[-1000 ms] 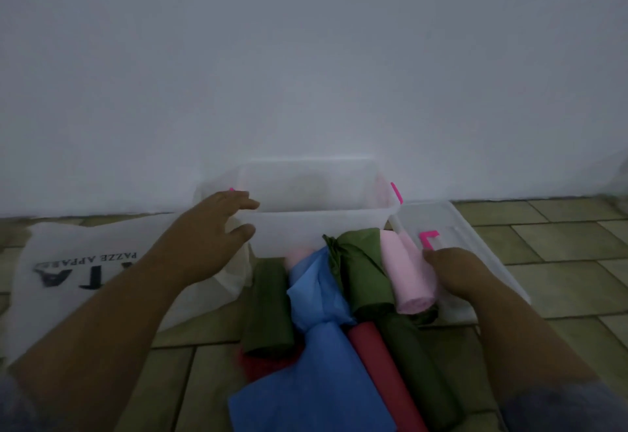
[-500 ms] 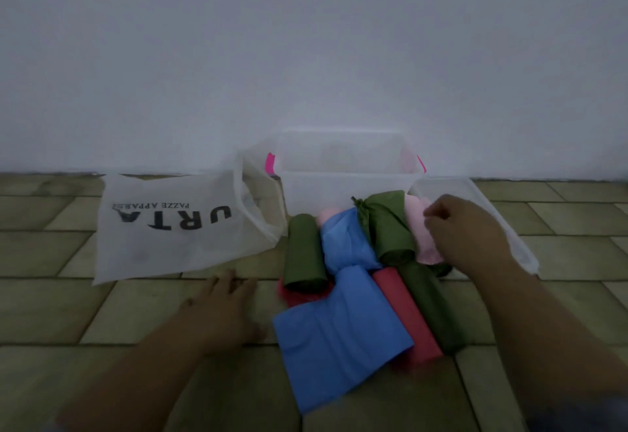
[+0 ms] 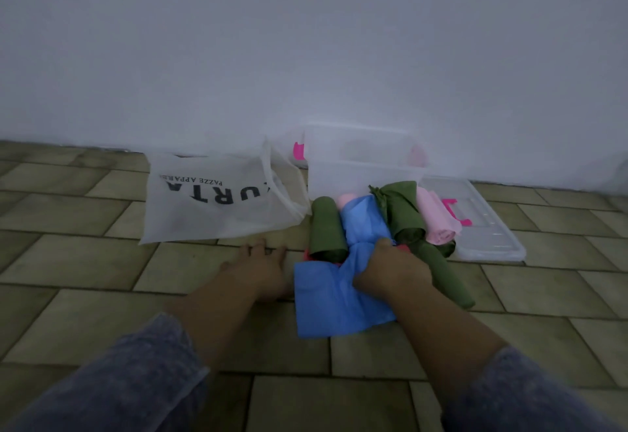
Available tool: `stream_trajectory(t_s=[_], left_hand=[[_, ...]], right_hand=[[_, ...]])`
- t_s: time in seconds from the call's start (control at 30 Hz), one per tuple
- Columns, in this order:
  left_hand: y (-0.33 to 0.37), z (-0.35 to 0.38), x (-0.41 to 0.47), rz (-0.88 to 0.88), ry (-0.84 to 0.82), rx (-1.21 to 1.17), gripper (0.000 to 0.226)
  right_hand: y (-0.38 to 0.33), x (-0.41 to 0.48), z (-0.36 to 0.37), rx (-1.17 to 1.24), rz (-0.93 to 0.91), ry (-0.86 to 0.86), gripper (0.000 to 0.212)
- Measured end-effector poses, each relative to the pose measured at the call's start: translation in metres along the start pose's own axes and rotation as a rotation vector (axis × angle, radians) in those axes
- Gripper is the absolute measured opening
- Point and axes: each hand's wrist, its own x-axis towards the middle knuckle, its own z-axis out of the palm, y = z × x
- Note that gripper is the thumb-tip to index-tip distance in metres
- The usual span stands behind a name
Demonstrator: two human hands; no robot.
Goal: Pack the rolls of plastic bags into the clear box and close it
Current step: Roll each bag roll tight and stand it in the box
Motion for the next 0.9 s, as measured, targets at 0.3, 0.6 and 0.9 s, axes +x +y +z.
stream_trajectory(t_s=[0.3,0.6,0.9], left_hand=[[-0.007,-0.046,-0.038,0.073,0.144,-0.824,0.035],[0.032,-0.072,-0.055,0.245,-0.414,-2.102,0.076],[-0.013,-0.106,-0.062,0.379,0.123,-1.578,0.048]], right_hand=[[-0.009,-0.013,-0.030,0.007,-0.055,-0.265,0.038],[-0.059,-0.020,-0.075,0.035,-0.467,0.602,0.044],[-0.067,-0.054,0.039,-0.037,-0.676,0.446,0.043]])
